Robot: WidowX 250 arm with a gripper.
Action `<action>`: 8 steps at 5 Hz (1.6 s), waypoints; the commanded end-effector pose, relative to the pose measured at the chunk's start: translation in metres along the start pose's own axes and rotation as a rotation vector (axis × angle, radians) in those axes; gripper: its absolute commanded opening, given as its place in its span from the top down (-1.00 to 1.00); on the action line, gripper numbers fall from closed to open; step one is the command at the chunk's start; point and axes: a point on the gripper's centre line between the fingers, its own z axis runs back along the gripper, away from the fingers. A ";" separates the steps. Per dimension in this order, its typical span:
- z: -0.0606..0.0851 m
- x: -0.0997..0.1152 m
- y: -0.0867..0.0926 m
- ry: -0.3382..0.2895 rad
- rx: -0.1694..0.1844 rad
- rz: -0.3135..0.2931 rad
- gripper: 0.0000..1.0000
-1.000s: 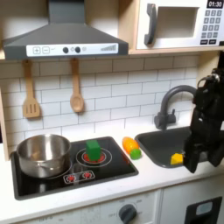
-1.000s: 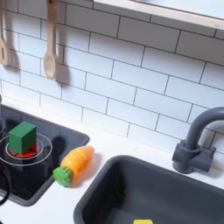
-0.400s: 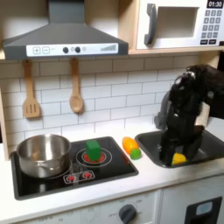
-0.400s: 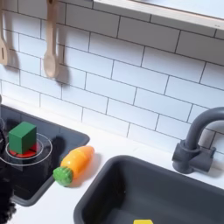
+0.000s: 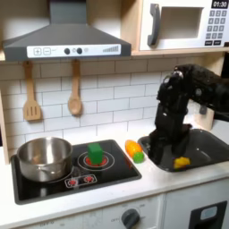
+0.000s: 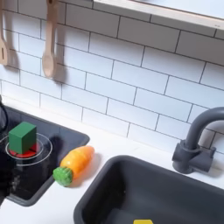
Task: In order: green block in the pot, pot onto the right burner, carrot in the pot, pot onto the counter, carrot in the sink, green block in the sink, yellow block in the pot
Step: 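Put the green block in the pot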
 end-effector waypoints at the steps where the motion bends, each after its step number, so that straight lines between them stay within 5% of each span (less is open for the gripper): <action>1: -0.009 0.014 0.012 0.006 0.011 0.045 -1.00; 8: -0.041 0.107 0.046 0.010 0.035 0.094 -1.00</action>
